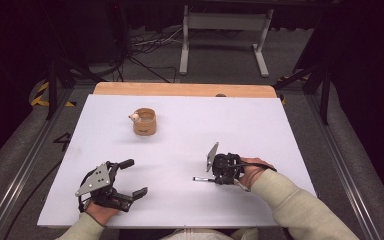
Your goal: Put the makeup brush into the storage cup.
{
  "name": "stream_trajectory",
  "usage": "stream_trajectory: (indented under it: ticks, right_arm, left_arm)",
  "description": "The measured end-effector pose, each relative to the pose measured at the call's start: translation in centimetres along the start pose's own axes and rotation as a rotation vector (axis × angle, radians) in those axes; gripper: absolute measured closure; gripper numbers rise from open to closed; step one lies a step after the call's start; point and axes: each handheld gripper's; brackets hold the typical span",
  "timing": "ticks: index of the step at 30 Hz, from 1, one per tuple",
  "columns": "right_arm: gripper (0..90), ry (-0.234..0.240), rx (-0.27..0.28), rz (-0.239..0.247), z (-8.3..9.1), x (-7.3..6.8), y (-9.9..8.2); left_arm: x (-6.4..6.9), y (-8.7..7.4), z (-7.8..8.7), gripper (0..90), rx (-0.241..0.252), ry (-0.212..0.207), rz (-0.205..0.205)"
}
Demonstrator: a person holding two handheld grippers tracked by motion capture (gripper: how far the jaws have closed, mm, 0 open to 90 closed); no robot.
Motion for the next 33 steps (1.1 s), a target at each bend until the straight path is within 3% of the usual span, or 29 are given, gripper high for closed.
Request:
stream_trajectory:
  ticks: [5,16,20,21,22,26,28,30,33]
  right_arm:
    - [83.7,-0.003,0.022,-0.001,0.4,-0.1,-0.1]
    - [83.7,-0.035,0.153,-0.015,2.4,-0.1,-0.8]
    - [83.7,-0.044,0.238,-0.07,3.1,0.0,-1.2]
    - [83.7,-0.044,0.238,-0.07,3.1,0.0,-1.2]
    - [83.7,-0.047,0.288,-0.064,3.4,0.0,-1.4]
    - [83.7,-0.053,0.343,-0.067,3.7,-0.3,-1.7]
    - [83.8,-0.054,0.422,-0.08,4.1,-0.6,-2.1]
    - [83.7,-0.054,0.439,-0.085,4.1,-0.7,-2.2]
    - [83.8,-0.056,0.513,-0.092,4.3,-1.0,-2.5]
  left_arm:
    - [0.0,0.0,0.0,1.9,0.001,0.002,0.0]
    - [0.0,0.0,0.1,1.9,0.005,0.007,0.002]
    - [0.0,0.0,0.1,1.9,0.005,0.004,0.003]
    - [0.0,0.0,0.1,1.9,0.005,0.004,0.003]
    - [0.0,0.0,0.1,1.9,0.005,0.005,0.002]
    - [0.0,0.0,0.1,1.9,0.006,0.004,0.003]
    - [0.0,0.0,0.2,1.9,0.003,0.005,0.002]
    - [0.0,0.0,0.1,1.9,0.004,0.006,0.003]
    - [0.0,0.0,0.2,1.8,0.006,0.011,0.0]
Point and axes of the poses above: each handheld gripper's, and its own axes: z roughly backward along the jaws, y roughly out of its top, x roughly to its right, and after that the axes turned 10 degrees about -x, right-handed
